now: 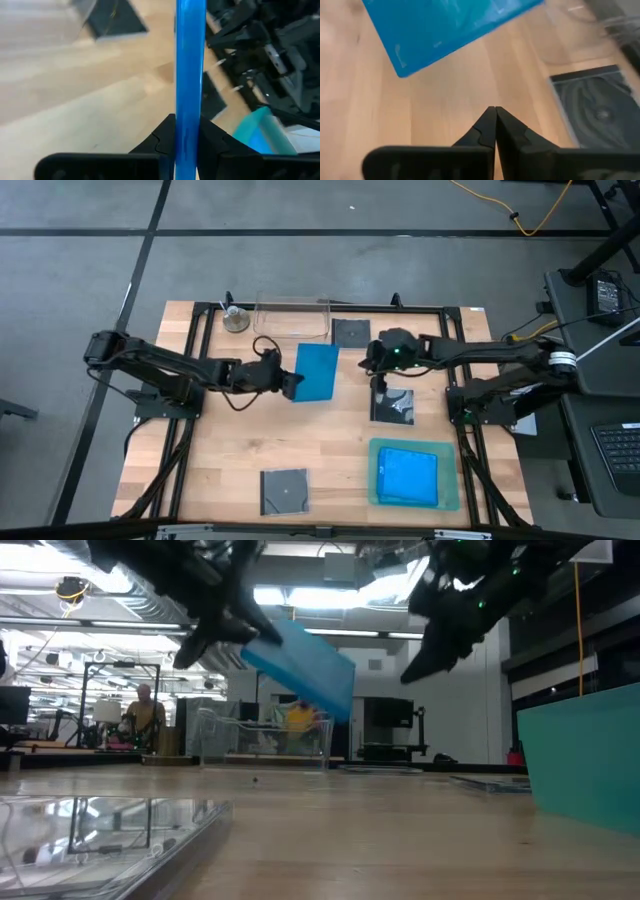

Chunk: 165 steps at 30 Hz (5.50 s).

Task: Pick & place jewel cases by type
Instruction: Put the blue cd case into the green bin

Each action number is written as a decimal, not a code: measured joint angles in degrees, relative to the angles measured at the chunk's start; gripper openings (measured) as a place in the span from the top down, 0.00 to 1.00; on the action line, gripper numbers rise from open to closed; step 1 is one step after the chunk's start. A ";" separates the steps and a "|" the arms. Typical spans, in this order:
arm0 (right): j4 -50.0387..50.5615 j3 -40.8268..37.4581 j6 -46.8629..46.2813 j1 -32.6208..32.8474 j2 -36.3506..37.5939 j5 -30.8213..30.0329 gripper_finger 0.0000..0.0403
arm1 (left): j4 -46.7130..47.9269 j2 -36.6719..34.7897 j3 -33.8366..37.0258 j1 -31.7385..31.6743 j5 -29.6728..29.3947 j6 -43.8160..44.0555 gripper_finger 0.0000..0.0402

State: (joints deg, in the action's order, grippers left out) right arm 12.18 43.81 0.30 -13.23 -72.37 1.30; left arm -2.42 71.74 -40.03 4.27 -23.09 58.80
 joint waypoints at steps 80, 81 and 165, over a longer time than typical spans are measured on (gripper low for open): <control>-1.10 0.11 -7.61 11.43 36.84 -7.81 0.95 | 2.66 -20.98 -16.79 1.58 6.04 -82.76 0.91; -1.08 0.11 -7.64 11.43 36.84 -7.81 0.95 | 2.66 -20.98 -16.79 1.73 5.86 -83.70 0.91; -0.65 0.11 -16.35 11.40 36.84 -7.77 0.97 | 2.69 -20.98 -16.76 14.32 -1.22 -103.34 0.91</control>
State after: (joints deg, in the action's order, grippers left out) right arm 11.53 43.92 -16.04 -1.84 -35.53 -6.47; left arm 0.27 50.76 -56.80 18.59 -24.32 -44.54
